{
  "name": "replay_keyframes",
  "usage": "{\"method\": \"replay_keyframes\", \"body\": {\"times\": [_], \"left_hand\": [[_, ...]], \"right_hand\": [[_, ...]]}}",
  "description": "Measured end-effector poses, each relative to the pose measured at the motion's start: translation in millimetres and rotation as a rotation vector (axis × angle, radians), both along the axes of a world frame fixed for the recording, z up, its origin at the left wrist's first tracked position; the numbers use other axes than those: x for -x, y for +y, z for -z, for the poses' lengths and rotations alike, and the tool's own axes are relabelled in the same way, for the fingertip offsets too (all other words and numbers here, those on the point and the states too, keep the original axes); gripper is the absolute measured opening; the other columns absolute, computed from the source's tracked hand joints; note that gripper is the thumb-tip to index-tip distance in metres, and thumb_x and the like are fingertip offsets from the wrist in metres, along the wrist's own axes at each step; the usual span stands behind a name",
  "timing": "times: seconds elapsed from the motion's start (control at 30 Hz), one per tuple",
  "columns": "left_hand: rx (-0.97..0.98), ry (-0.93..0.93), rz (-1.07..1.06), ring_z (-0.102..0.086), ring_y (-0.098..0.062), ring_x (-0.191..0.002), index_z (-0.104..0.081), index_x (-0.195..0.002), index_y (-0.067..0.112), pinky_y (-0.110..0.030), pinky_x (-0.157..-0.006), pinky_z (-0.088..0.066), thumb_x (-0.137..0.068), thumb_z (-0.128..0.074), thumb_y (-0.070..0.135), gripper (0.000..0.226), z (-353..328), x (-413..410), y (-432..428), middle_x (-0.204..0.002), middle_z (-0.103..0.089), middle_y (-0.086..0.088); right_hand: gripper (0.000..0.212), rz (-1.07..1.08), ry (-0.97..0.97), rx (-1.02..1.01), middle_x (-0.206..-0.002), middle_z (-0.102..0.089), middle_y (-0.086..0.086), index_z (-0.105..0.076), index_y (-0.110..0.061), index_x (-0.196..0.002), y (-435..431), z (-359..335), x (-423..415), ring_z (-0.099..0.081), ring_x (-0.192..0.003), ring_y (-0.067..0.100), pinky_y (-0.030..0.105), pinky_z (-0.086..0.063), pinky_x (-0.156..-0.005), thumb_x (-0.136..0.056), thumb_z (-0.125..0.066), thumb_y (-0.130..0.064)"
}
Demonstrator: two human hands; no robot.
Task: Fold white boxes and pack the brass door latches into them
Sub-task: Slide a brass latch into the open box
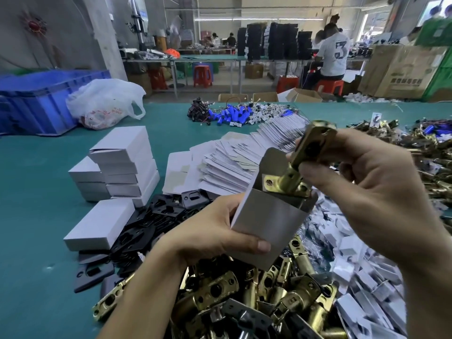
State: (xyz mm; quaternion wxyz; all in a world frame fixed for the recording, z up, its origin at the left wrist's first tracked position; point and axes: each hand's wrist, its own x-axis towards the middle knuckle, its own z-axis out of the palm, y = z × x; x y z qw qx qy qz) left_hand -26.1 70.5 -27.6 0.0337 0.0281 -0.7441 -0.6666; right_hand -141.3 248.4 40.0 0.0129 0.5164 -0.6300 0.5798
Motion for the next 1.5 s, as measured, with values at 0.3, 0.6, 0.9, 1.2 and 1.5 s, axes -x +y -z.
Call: {"method": "replay_keyframes", "body": {"times": [0.3, 0.6, 0.9, 1.2, 1.5], "left_hand": [[-0.043, -0.017, -0.038, -0.071, -0.014, -0.093, -0.067, -0.117, 0.013, -0.023, -0.077, -0.055, -0.074, -0.081, 0.006, 0.046, -1, 0, 0, -0.099, -0.075, 0.001], [-0.086, 0.084, -0.127, -0.073, -0.02, -0.099, -0.072, -0.113, 0.021, -0.034, -0.085, -0.06, -0.076, -0.082, 0.005, 0.042, 1, 2, 2, -0.107, -0.076, -0.008], [-0.116, 0.15, -0.169, -0.072, -0.012, -0.087, -0.076, -0.098, 0.025, -0.024, -0.073, -0.057, -0.077, -0.078, 0.002, 0.031, -2, 3, 6, -0.093, -0.076, 0.0], [-0.18, 0.232, -0.223, -0.073, -0.021, -0.097, -0.074, -0.11, 0.027, -0.032, -0.079, -0.06, -0.076, -0.083, 0.011, 0.039, -2, 2, 5, -0.107, -0.077, -0.007], [-0.226, 0.207, -0.223, -0.075, -0.022, -0.093, -0.074, -0.105, 0.041, -0.037, -0.065, -0.061, -0.063, -0.086, 0.024, 0.047, 1, -3, 0, -0.103, -0.077, -0.004]], "right_hand": [[0.02, 0.18, -0.088, -0.035, -0.086, -0.076, -0.015, -0.059, -0.026, -0.101, -11, 10, -4, -0.07, -0.073, 0.032, 0.055, -0.057, -0.071, -0.085, -0.07, -0.028], [0.043, 0.111, 0.012, -0.017, -0.08, -0.064, -0.009, -0.053, -0.045, -0.112, -19, 17, -5, -0.045, -0.052, 0.008, 0.021, -0.041, -0.05, -0.085, -0.073, -0.016], [0.015, 0.215, 0.146, -0.187, -0.1, -0.054, -0.011, -0.075, -0.033, -0.093, -25, 18, -6, -0.051, -0.098, -0.001, 0.012, -0.035, -0.082, -0.085, -0.063, -0.035], [0.051, 0.148, -0.016, -0.058, -0.119, -0.051, -0.014, -0.055, -0.054, -0.125, -23, 20, -5, -0.063, -0.1, 0.007, 0.031, -0.06, -0.076, -0.083, -0.071, -0.029], [0.046, -0.092, -0.229, 0.027, -0.11, -0.072, -0.002, -0.056, -0.042, -0.122, -39, 28, -16, -0.072, -0.098, 0.013, 0.03, -0.06, -0.081, -0.083, -0.073, -0.027]]}}
